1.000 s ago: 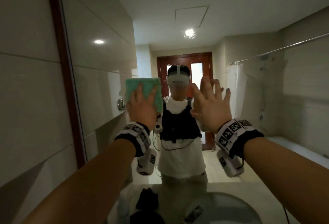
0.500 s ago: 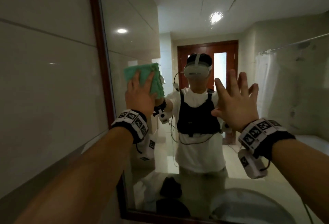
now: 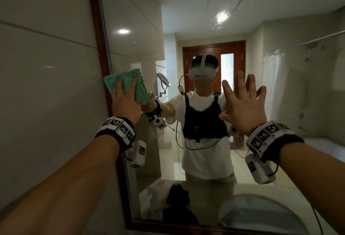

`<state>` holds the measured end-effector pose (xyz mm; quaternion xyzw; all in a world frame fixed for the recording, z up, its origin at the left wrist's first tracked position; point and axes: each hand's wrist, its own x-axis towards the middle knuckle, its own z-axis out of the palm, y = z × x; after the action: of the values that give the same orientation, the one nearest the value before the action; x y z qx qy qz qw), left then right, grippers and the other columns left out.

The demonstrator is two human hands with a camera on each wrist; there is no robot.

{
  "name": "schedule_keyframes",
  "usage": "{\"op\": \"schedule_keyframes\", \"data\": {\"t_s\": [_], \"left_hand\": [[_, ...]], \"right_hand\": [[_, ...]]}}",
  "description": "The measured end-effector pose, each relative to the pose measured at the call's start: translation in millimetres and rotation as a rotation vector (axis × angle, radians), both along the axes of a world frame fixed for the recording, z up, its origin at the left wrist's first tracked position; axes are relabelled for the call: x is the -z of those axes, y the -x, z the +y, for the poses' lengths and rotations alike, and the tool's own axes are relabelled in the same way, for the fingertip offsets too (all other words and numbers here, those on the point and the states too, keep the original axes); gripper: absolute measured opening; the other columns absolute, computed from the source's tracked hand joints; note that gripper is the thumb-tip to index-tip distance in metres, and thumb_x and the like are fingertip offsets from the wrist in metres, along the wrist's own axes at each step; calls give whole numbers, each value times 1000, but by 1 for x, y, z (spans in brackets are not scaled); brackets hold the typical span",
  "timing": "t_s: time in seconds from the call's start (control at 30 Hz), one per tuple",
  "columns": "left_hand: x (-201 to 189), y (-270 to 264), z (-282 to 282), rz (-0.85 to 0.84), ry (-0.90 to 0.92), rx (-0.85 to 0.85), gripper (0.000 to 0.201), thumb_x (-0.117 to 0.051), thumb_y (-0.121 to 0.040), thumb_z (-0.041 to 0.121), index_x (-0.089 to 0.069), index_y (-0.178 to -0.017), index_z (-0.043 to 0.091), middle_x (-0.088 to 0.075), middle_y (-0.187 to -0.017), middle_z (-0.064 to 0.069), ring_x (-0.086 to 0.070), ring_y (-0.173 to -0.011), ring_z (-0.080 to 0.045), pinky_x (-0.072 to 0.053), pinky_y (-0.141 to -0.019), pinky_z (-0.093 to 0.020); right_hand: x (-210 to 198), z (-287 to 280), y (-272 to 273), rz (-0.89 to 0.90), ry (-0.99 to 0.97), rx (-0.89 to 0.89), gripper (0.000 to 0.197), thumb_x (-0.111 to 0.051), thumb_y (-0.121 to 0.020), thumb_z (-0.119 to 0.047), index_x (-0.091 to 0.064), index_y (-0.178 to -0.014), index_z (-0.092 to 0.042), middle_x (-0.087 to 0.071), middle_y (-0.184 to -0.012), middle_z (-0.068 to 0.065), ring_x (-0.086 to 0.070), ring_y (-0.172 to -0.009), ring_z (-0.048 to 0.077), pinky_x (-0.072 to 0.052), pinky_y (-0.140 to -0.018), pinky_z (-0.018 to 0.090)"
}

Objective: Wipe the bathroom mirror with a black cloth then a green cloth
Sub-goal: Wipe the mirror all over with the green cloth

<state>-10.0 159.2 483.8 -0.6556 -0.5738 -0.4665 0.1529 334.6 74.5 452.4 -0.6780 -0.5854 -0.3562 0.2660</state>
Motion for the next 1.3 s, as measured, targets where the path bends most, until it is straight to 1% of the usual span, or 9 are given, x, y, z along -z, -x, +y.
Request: {"op": "schedule_keyframes", "data": {"t_s": [0.37, 0.53, 0.6, 0.67, 0.73, 0.8, 0.93, 1.07, 1.3], "left_hand": [[-5, -127, -38, 293, -87, 109, 87, -66, -88, 31, -13, -154, 48, -2, -164, -7, -12, -147, -35, -23, -116, -58], [-22, -121, -37, 265, -97, 111, 86, -66, -87, 33, -15, -155, 44, -3, -164, -7, -12, -147, -35, -26, -116, -56], [-32, -100, -32, 183, -68, 73, 87, -65, -89, 32, -11, -156, 45, -1, -165, -6, -10, -149, -35, -25, -117, -55], [-44, -77, -24, 99, -35, 20, 84, -62, -91, 26, -10, -155, 45, -1, -165, -5, -9, -149, -35, -26, -118, -54], [-54, -54, -15, 38, -11, -14, 81, -59, -92, 23, -13, -155, 45, -3, -165, -5, -10, -148, -35, -25, -118, -50], [-65, -35, -6, -23, 4, -2, 78, -60, -93, 26, -17, -155, 43, -4, -165, -6, -11, -148, -36, -20, -120, -46], [-84, -19, 2, -40, 25, -16, 76, -63, -93, 30, -19, -155, 42, -3, -165, -6, -10, -148, -37, -16, -123, -46], [-98, -28, 1, -43, -4, -60, 73, -60, -95, 33, -19, -155, 41, -4, -165, -7, -10, -148, -37, -16, -122, -47], [-122, -79, -14, -32, -18, -45, 76, -63, -94, 33, -19, -153, 48, -6, -164, -4, -14, -146, -38, -25, -116, -56]], "right_hand": [[5, 4, -4, -9, -15, -27, 118, -68, -74, -69, 9, -156, -36, 28, -162, 9, 22, -149, 38, 3, -115, 65], [2, 0, -7, -38, -11, -17, 117, -64, -72, -74, 7, -157, -37, 25, -163, 9, 20, -149, 37, 1, -116, 65], [0, -3, -6, -50, -3, 2, 114, -65, -71, -74, 0, -157, -36, 17, -165, 11, 12, -151, 39, -6, -115, 66], [-6, -10, -5, -67, -38, 4, 100, -67, -74, -68, -19, -155, -35, -6, -165, 11, -7, -149, 40, -20, -111, 65], [-18, -19, -10, -76, -130, -36, 78, -66, -82, -58, -33, -149, -34, -27, -158, 6, -27, -141, 35, -31, -105, 58], [-34, -27, -24, -59, -228, -37, 69, -65, -86, -52, -36, -147, -34, -35, -152, 4, -34, -135, 33, -35, -102, 53], [-54, -31, -66, 65, -256, 86, 82, -64, -82, -61, -27, -150, -34, -19, -160, 12, -21, -144, 42, -29, -107, 64], [-51, -23, -81, 85, -200, 111, 85, -45, -87, -72, -11, -156, -37, -2, -165, 10, -6, -150, 40, -19, -112, 67], [-51, -26, -81, 80, -196, 62, 86, -46, -88, -70, -6, -157, -37, 0, -165, 11, -2, -150, 40, -17, -112, 66]]}}
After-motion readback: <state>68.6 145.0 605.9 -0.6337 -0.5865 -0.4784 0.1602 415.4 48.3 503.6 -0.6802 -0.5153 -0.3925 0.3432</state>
